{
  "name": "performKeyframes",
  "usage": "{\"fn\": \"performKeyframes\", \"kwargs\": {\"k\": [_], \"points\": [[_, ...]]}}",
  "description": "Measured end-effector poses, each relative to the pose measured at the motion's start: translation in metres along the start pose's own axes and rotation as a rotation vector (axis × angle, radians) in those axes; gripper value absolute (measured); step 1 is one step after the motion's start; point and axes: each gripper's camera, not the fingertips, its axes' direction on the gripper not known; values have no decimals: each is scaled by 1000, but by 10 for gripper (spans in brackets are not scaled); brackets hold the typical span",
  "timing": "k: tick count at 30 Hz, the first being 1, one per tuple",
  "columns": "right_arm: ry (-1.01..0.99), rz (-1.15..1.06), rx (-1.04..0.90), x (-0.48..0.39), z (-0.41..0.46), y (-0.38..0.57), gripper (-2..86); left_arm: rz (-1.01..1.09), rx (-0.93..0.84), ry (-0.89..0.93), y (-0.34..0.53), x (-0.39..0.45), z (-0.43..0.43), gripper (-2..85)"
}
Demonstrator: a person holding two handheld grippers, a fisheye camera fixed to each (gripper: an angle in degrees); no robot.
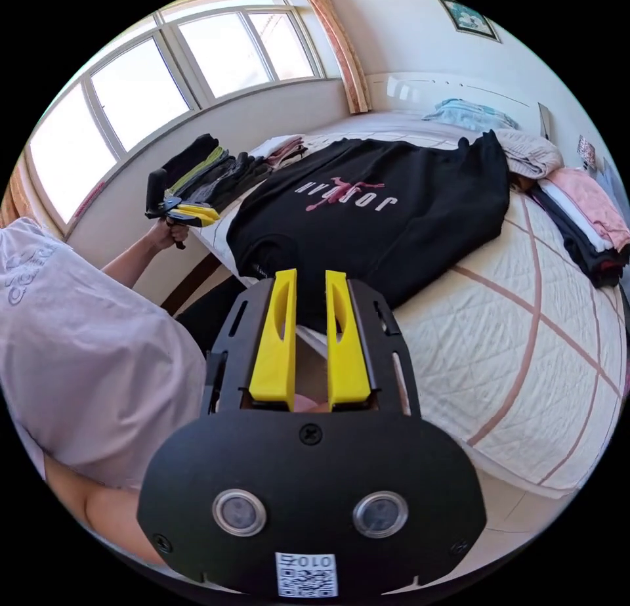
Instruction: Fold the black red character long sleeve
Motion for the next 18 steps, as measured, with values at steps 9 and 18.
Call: {"fn": "performKeyframes", "kwargs": {"k": [9, 18], "points": [[90, 83, -129, -2, 54, 2, 51, -38, -158, -191, -1, 19, 60, 24], [151, 154, 133, 10, -11, -16, 61, -130, 53, -104, 29, 22, 24, 1]]}}
